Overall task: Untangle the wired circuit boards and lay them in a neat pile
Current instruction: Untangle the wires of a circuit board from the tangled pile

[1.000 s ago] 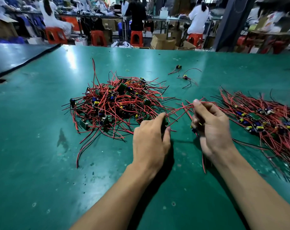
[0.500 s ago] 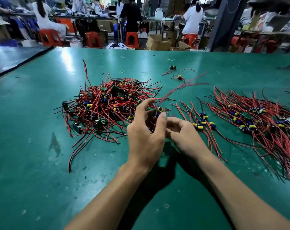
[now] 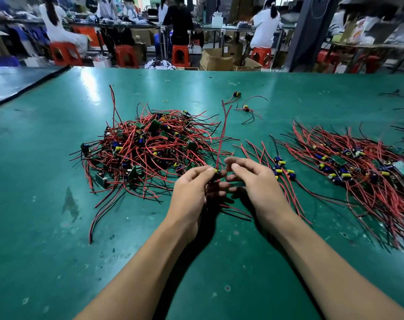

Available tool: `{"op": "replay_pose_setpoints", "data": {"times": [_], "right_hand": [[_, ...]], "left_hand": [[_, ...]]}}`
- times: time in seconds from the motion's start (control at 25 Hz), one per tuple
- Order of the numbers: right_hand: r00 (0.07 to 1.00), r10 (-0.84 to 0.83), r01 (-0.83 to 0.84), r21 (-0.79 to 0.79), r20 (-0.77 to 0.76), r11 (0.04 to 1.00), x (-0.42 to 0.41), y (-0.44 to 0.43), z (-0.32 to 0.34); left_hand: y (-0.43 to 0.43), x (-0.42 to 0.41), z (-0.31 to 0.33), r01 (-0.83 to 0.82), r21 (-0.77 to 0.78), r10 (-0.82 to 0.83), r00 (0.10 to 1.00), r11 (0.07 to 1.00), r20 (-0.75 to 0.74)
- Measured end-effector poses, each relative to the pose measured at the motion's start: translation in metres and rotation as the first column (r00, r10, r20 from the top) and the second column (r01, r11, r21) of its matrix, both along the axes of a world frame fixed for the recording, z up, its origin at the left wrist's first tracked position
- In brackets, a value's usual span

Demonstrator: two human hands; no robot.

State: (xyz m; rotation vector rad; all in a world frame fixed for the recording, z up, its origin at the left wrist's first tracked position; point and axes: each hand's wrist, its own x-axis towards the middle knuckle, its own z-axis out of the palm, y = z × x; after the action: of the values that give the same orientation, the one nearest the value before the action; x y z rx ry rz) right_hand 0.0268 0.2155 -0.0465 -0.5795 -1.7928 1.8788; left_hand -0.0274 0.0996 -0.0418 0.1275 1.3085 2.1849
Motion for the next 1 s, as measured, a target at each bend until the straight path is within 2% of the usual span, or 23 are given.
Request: {"op": "replay_pose_setpoints", "data": {"times": [0.08,0.16,0.32,0.44,0.64,0.76,1.0], "right_hand": [[0.999,0.044,-0.044,0.032,-0.001,0.999,0.002,-0.002,0.000],[0.999,0.052,-0.052,-0.006,-0.010,0.999,0.004,-0.005,-0.001],[0.997,0.071,-0.071,-0.260,-0.009,0.963,0.007,-0.004,0.005],[0.996,0.084,-0.084,-0.342,-0.014,0.936,0.010,-0.004,0.009],[0.998,0.061,-0.051,-0.303,0.022,0.952,0.007,-0.002,0.006],[0.992,0.128,-0.119,-0.310,0.011,0.943,0.008,-0.001,0.007],[0.967,0.244,-0.216,-0.288,0.066,0.933,0.015,0.010,0.014]], "left_hand": [[-0.002,-0.001,-0.003,0.031,-0.030,-0.032,0.998,0.999,-0.050],[-0.004,-0.001,-0.004,0.061,-0.040,-0.064,0.996,0.997,-0.066],[-0.007,-0.002,-0.004,0.162,-0.056,-0.166,0.982,0.985,-0.086],[-0.007,-0.002,-0.003,0.180,-0.110,-0.194,0.972,0.977,-0.130],[-0.006,-0.003,-0.002,0.191,-0.135,-0.208,0.969,0.972,-0.131],[-0.008,-0.006,-0.002,0.217,-0.128,-0.234,0.963,0.968,-0.135],[-0.008,-0.006,-0.003,0.236,-0.218,-0.282,0.936,0.947,-0.211]]}}
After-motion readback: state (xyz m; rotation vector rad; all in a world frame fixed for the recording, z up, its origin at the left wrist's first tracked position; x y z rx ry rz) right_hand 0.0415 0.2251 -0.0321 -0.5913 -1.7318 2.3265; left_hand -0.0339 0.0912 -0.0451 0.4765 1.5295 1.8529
